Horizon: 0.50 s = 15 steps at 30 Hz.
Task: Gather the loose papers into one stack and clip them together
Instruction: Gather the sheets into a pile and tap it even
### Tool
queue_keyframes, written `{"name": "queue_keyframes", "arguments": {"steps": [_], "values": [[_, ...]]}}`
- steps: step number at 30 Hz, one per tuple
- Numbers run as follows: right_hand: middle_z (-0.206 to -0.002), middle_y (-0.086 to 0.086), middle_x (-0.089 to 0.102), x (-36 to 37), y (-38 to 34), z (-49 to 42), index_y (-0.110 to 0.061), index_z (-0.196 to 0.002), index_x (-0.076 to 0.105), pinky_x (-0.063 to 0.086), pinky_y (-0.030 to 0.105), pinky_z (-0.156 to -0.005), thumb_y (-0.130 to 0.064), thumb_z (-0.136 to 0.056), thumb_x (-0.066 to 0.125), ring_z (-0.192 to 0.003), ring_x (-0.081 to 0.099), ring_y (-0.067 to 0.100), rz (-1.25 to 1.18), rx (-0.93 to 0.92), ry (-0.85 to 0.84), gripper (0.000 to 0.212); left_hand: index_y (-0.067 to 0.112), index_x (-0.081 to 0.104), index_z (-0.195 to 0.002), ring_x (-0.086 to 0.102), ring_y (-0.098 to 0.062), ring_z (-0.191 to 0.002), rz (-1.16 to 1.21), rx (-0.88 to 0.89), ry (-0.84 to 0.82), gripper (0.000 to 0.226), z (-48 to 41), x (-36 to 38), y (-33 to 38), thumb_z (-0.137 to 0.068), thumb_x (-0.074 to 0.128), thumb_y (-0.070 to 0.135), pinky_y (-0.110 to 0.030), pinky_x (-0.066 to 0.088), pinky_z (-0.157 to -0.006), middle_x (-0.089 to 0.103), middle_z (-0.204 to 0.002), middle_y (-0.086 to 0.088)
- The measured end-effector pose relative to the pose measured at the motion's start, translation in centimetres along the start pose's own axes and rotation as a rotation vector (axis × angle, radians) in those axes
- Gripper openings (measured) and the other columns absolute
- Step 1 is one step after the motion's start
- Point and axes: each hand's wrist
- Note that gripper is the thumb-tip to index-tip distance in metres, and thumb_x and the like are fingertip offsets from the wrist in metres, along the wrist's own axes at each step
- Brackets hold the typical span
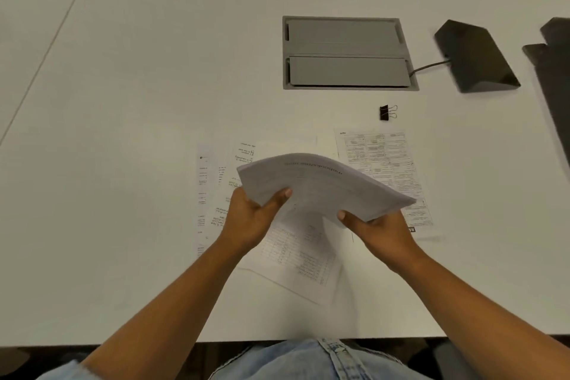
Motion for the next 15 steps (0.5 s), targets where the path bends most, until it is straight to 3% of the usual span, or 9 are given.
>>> {"name": "queue_keyframes", "arguments": {"steps": [3, 6, 10, 12, 15], "values": [[-0.100, -0.010, 0.069, -0.3, 0.7, -0.2, -0.044, -0.098, 0.060, 0.056, 0.018, -0.072, -0.020, -0.084, 0.073, -0.093, 0.066, -0.003, 0.046, 0.033, 0.000, 0.031, 0.037, 0.063, -0.105, 0.070, -0.012, -0.094, -0.005, 0.006, 0.001, 0.032, -0.5, -0.5, 0.2, -0.085, 0.073, 0.015, -0.031, 0.062, -0.075, 0.073, -0.096, 0.011], [-0.095, -0.012, 0.072, -0.7, 0.7, -0.2, -0.033, -0.101, 0.066, 0.053, 0.012, -0.066, -0.025, -0.091, 0.063, -0.083, 0.068, -0.007, 0.076, 0.050, -0.024, 0.014, 0.041, 0.069, -0.098, 0.072, -0.008, -0.093, 0.046, 0.045, -0.021, 0.032, -0.6, -0.9, 1.9, -0.082, 0.074, 0.013, -0.030, 0.062, -0.074, 0.075, -0.097, 0.018], [-0.094, -0.019, 0.076, -0.8, 0.4, -0.1, -0.028, -0.104, 0.068, 0.055, 0.016, -0.071, -0.023, -0.091, 0.060, -0.092, 0.071, 0.002, -0.086, 0.109, -0.012, 0.016, 0.027, 0.072, -0.108, 0.074, -0.025, -0.096, 0.154, -0.052, -0.047, 0.025, -0.2, -1.6, 2.6, -0.083, 0.073, 0.023, -0.046, 0.061, -0.078, 0.076, -0.108, 0.001], [-0.096, -0.012, 0.078, -0.7, 0.4, 0.1, -0.023, -0.102, 0.070, 0.057, 0.021, -0.074, -0.023, -0.088, 0.062, -0.093, 0.073, 0.010, -0.237, 0.162, 0.013, 0.017, 0.023, 0.069, -0.114, 0.073, -0.025, -0.099, 0.164, -0.172, -0.092, 0.033, 0.3, -1.8, 1.8, -0.081, 0.071, 0.028, -0.051, 0.059, -0.083, 0.075, -0.111, -0.001], [-0.107, 0.001, 0.077, -0.5, 0.9, 0.6, -0.016, -0.108, 0.071, 0.058, 0.029, -0.079, -0.034, -0.078, 0.068, -0.099, 0.073, 0.020, -0.360, 0.246, -0.034, 0.035, 0.025, 0.065, -0.124, 0.072, -0.025, -0.103, 0.136, -0.348, -0.186, 0.038, 1.6, -2.0, 0.4, -0.087, 0.068, 0.030, -0.053, 0.056, -0.089, 0.074, -0.117, 0.001]]}}
Point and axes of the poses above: each hand's wrist, its own z-axis away from the middle knuckle, its own x-axis out of the palm, y = z × x
